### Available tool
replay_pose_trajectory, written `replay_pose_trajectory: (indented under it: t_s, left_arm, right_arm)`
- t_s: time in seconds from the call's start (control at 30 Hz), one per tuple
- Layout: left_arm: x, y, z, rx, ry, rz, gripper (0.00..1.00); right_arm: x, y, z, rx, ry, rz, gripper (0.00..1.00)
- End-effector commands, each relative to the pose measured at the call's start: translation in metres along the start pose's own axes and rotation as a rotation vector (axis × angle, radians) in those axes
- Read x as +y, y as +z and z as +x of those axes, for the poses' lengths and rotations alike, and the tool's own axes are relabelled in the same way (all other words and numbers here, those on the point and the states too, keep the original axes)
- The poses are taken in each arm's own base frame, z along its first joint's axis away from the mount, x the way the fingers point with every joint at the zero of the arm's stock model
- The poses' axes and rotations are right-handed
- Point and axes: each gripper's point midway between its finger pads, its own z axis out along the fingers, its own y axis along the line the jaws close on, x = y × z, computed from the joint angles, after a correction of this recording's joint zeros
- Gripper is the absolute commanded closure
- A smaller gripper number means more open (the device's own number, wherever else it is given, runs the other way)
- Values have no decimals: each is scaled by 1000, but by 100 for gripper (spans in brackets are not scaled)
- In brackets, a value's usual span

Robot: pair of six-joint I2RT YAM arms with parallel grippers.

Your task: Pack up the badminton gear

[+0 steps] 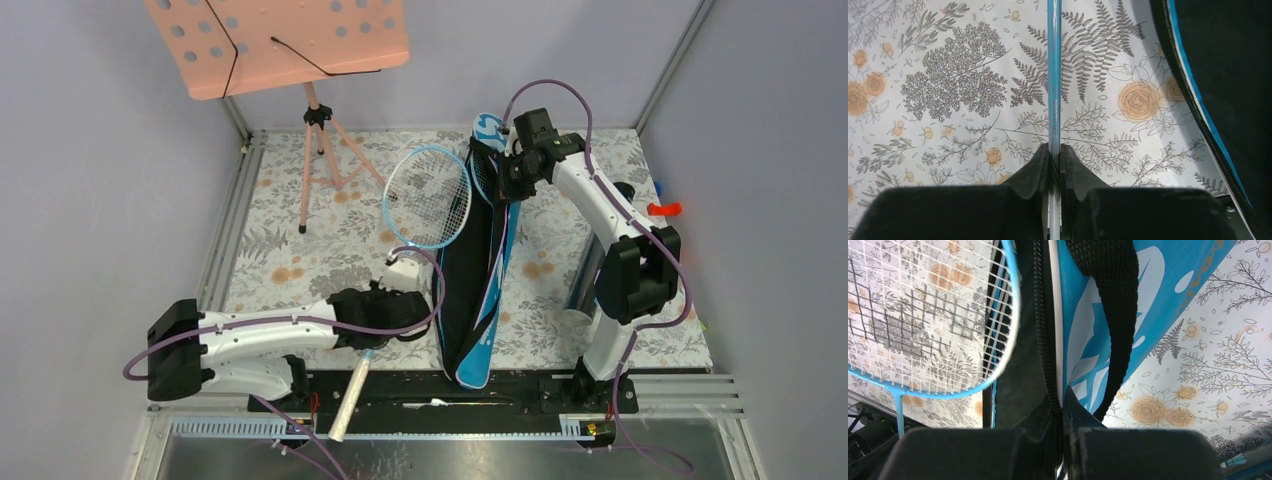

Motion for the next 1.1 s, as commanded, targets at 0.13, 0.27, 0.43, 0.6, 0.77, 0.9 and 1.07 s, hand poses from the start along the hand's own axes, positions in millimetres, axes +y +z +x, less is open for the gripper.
replay_pose_trajectory:
  t_s: [0.13,0.27,0.43,0.6,0.77,0.9,1.07]
  left_arm:
    - [-28,-14,-47,-113,94,5,100]
    - [-43,-15,-56,-101,116,15,100]
    - [-52,-11,-55,-56,151,4,100]
    - [-82,-16,-65,-73,164,129,100]
    - [-115,-24,-84,-131,170,276,100]
    - [-115,-13,-115,-199,65,219,100]
    - [-115,16,-139,-236,-85,143,100]
  right_arm:
    - [20,-14,-15,-57,-23,-85,100]
    - [29,-16,-12,-62,-52,-103,100]
    - [34,-22,-14,-83,-63,-106,100]
    - [51,-19,-10,-80,-70,-184,100]
    - [79,-22,-2,-85,-90,-325,100]
    - [108,-27,11,-99,-80,-468,100]
    - [133,-35,35,-73,-84,-609,100]
